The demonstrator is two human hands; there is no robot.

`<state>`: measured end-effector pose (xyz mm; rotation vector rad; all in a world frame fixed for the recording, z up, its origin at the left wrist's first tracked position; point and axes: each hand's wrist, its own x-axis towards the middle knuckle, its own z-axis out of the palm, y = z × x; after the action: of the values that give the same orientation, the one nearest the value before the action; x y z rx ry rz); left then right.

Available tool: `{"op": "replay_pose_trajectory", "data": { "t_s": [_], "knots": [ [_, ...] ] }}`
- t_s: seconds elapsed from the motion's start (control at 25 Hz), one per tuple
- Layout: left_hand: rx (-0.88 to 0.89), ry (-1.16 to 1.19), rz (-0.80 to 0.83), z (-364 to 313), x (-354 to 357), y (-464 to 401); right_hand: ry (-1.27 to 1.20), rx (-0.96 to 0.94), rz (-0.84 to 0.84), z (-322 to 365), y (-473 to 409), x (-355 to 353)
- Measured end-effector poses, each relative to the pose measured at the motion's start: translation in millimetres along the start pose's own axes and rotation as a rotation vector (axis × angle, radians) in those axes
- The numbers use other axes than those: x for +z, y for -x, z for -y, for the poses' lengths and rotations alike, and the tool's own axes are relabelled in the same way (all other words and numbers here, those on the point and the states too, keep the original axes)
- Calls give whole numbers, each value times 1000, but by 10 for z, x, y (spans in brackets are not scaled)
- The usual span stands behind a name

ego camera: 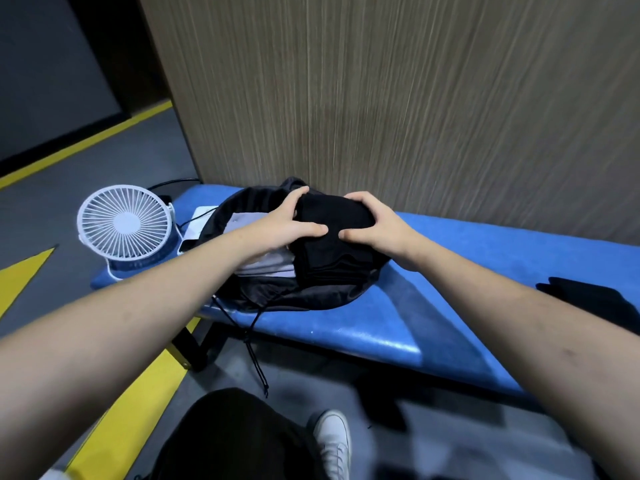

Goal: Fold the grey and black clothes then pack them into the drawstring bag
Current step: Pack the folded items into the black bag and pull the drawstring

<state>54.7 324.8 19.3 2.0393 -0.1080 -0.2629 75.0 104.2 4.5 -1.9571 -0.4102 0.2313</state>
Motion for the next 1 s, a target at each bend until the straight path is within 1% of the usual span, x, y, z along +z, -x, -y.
{"op": "replay_pose_trajectory", "data": {
  "t_s": [0.08, 0.12, 0.24, 0.36, 0.44, 0.52, 0.6, 0.64, 0.72, 0.8, 0.88, 1.0],
  "knots": [
    [39, -181, -10, 12, -75, -35, 74, 2, -27, -24, -52, 37],
    [50, -224, -2, 29, -110, -50, 119, 3, -40, -28, -78, 71],
    [64, -248, -2, 57, -153, -74, 191, -32, -36, -28, -165, 190],
    [118, -332, -98, 59, -189, -179, 199, -45, 34, -27, -260, 260],
    [149, -335, -138, 25, -214, -289, 244, -39, 76, -61, -335, 284],
    [155, -331, -118, -6, -232, -391, 314, -46, 104, -103, -411, 310],
    [179, -380, -78, 2, -264, -464, 365, -43, 102, -142, -492, 334],
    [192, -428, -49, 29, -286, -482, 397, -22, 96, -161, -542, 343],
    [190, -596, 7, 150, -347, -502, 524, 31, 90, -189, -659, 348],
    [168, -769, 16, 281, -392, -513, 666, 66, 103, -165, -735, 350],
    [200, -847, -9, 301, -398, -482, 739, 45, 86, -106, -740, 359],
    [274, -918, -77, 175, -320, -343, 785, -65, -12, -22, -579, 363]
  ]
}}
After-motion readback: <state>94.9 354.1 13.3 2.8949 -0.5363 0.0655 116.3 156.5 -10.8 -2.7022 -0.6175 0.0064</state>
